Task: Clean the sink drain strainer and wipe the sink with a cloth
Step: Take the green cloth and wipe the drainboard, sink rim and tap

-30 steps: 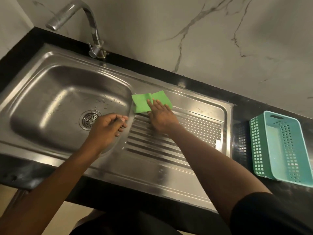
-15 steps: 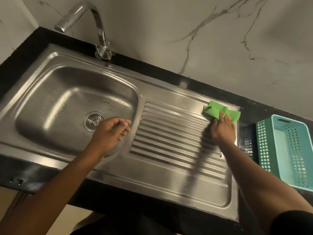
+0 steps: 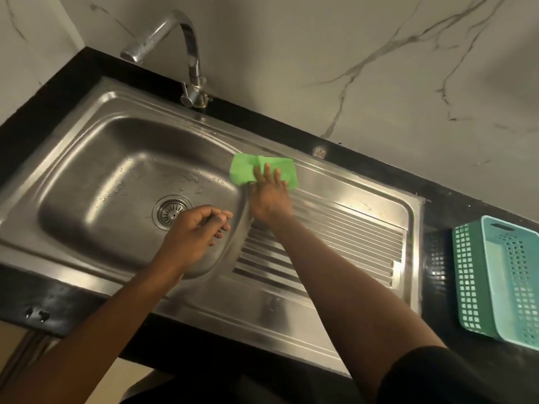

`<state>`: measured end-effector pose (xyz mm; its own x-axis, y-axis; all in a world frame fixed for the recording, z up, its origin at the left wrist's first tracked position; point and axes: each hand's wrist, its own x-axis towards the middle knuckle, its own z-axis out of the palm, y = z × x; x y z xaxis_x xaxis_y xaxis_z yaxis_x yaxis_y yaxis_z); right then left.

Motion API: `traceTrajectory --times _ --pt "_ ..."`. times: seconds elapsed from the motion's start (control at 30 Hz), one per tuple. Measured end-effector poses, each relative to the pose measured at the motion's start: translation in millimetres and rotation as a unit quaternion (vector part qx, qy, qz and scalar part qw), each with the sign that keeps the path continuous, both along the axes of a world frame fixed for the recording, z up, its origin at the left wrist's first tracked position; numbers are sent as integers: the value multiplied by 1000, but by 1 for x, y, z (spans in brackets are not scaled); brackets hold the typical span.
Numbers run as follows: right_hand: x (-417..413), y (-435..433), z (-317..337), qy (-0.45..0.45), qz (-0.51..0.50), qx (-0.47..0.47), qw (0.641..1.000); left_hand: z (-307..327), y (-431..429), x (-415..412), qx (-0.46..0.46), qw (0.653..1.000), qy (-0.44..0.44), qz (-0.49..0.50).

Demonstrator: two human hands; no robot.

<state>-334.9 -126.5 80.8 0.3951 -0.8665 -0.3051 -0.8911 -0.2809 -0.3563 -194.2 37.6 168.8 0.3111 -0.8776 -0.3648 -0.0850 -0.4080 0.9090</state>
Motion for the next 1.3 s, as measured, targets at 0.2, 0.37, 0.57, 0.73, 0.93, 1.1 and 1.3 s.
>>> traceTrajectory --times 0.2,0.37,0.57,0.73,0.93,1.1,1.3 --pt "-88 3 8 -2 123 -18 992 6 -3 -8 -11 1000 0 -7" --pt "-221 21 20 33 12 -55 998 3 -4 -17 -9 1000 19 -11" --pt "-288 8 48 34 -259 -128 957 3 -7 -27 -16 1000 22 -6" --pt "-290 -32 70 -75 -447 -230 861 3 -9 -23 -18 999 29 1" --pt "-260 -72 43 23 -363 -67 929 -8 2 -1 -8 1000 27 10" --pt "-161 -80 28 35 -290 -45 955 -15 12 14 -8 999 22 34" --pt "13 -70 29 11 -18 -1 1000 -13 15 25 -9 999 19 48"
